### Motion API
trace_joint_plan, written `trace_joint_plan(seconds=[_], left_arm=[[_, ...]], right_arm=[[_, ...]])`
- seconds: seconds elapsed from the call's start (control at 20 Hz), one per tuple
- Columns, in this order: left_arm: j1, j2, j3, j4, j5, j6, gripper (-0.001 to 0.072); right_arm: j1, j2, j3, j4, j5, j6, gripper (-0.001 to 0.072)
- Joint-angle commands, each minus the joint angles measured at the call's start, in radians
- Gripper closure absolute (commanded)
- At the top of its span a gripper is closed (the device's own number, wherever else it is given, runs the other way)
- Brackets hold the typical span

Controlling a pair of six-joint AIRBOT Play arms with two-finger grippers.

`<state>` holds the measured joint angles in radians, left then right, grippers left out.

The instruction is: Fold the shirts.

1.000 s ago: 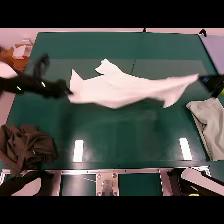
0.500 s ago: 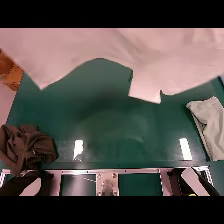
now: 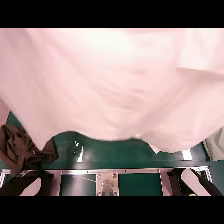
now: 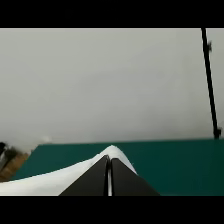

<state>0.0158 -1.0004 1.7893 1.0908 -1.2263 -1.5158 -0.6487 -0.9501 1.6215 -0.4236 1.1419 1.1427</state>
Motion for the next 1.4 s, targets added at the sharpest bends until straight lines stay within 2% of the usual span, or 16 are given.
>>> trace_joint_plan(seconds=[0.0, 0.1, 0.3, 0.4, 0.55, 0.6, 0.65, 0.7, 0.75, 0.85, 0.9, 0.95, 1.05, 1.2, 1.3, 1.35], left_arm=[[0.000, -0.135, -0.236, -0.075, 0.033, 0.088, 0.0687], [0.000, -0.294, -0.284, -0.157, 0.077, 0.167, 0.0687], [0.000, -0.643, -0.274, -0.252, 0.183, 0.269, 0.0687], [0.000, -0.747, -0.251, -0.306, 0.257, 0.293, 0.0687], [0.000, -0.803, -0.217, -0.358, 0.378, 0.344, 0.0685], [0.000, -0.803, -0.212, -0.361, 0.408, 0.345, 0.0464], [0.002, -0.802, -0.203, -0.360, 0.430, 0.343, 0.0111], [0.012, -0.802, -0.190, -0.359, 0.431, 0.339, 0.0044], [0.035, -0.801, -0.166, -0.359, 0.412, 0.335, 0.0044], [0.106, -0.801, -0.093, -0.357, 0.306, 0.284, 0.0044], [0.154, -0.800, -0.050, -0.349, 0.218, 0.253, 0.0044], [0.211, -0.800, -0.006, -0.327, 0.109, 0.204, 0.0044], [0.312, -0.800, 0.036, -0.325, -0.101, 0.173, 0.0044], [0.397, -0.800, -0.011, -0.324, -0.381, 0.146, 0.0046], [0.408, -0.792, -0.106, -0.311, -0.504, 0.127, 0.0047], [0.407, -0.765, -0.193, -0.279, -0.516, 0.130, 0.0138]], right_arm=[[0.180, -0.090, -0.265, -0.228, -0.140, 0.006, 0.0693], [0.256, -0.224, -0.351, -0.261, -0.261, -0.003, 0.0693], [0.323, -0.570, -0.299, -0.257, -0.331, -0.002, 0.0694], [0.333, -0.705, -0.230, -0.257, -0.331, 0.009, 0.0693], [0.335, -0.826, -0.121, -0.258, -0.331, 0.036, 0.0690], [0.332, -0.843, -0.098, -0.258, -0.331, 0.036, 0.0633], [0.325, -0.850, -0.084, -0.259, -0.330, 0.036, 0.0539], [0.318, -0.849, -0.074, -0.262, -0.326, 0.035, 0.0478], [0.303, -0.849, -0.057, -0.262, -0.292, 0.036, 0.0444], [0.250, -0.845, -0.021, -0.263, -0.165, 0.053, 0.0449], [0.215, -0.839, -0.011, -0.263, -0.079, 0.055, 0.0452], [0.180, -0.827, -0.014, -0.270, -0.001, 0.054, 0.0489], [0.125, -0.798, -0.050, -0.285, 0.111, 0.053, 0.0502], [0.081, -0.692, -0.241, -0.288, 0.148, 0.046, 0.0512], [0.056, -0.583, -0.417, -0.288, 0.127, 0.015, 0.0518], [0.042, -0.524, -0.503, -0.288, 0.101, 0.009, 0.0518]])
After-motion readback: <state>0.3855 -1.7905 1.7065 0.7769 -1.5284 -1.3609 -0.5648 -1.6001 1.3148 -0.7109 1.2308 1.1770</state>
